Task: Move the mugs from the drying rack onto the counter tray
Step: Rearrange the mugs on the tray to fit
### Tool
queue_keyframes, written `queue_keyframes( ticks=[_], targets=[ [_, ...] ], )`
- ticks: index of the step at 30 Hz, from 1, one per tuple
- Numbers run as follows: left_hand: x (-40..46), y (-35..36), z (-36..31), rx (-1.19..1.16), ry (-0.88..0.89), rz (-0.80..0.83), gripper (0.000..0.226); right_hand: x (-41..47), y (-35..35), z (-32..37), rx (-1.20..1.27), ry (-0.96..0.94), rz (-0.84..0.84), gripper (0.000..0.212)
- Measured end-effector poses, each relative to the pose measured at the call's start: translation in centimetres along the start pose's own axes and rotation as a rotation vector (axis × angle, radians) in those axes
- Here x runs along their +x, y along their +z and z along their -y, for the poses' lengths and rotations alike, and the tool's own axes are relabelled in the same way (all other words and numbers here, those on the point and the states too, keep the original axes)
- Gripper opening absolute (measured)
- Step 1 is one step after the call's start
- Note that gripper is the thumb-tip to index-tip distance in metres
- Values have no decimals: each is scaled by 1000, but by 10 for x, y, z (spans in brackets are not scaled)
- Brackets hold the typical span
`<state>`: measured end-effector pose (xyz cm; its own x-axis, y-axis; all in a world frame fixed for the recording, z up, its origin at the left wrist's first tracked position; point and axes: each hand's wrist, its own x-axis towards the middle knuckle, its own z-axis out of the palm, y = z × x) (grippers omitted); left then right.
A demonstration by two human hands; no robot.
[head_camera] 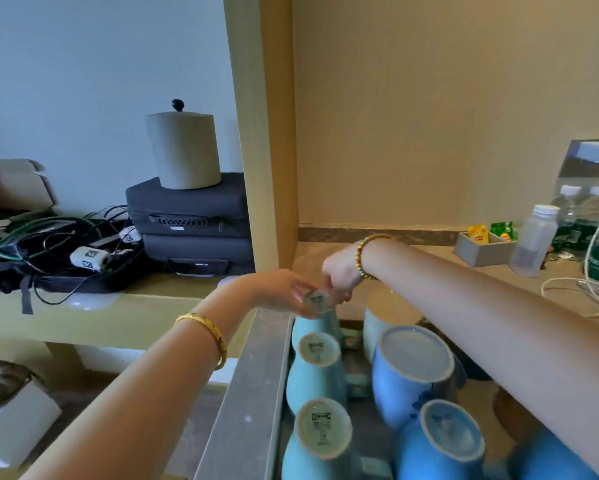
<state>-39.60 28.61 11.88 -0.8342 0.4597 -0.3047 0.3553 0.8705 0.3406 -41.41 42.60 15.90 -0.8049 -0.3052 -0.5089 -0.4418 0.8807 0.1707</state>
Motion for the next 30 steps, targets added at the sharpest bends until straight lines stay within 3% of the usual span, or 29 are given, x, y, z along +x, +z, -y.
queue_keyframes(
  ticks=[5, 8, 10, 12, 19, 24, 30],
  targets=[
    [-3, -13, -16, 8, -29, 31, 59, 0, -7, 10, 124, -3, 38, 28],
    [-7, -18, -24, -6, -66, 63, 51, -12, -9, 20, 145, 0, 60, 18],
    [-6, -21, -28, -4, -87, 67, 47, -18, -8, 22, 170, 14, 74, 34],
    [-4, -18, -32, -4, -116, 55, 47, -24, -1, 21, 217, 41, 28, 36],
    [1, -5, -35, 32, -244, -62, 44, -29, 25, 14, 391, -22, -201, 34],
    [-5, 11, -50, -18, -385, -167, 43, -26, 34, 2, 409, -141, -193, 32],
    [-7, 17, -60, -19, -509, -232, 51, -20, 42, -15, 312, -116, -183, 39]
  ],
)
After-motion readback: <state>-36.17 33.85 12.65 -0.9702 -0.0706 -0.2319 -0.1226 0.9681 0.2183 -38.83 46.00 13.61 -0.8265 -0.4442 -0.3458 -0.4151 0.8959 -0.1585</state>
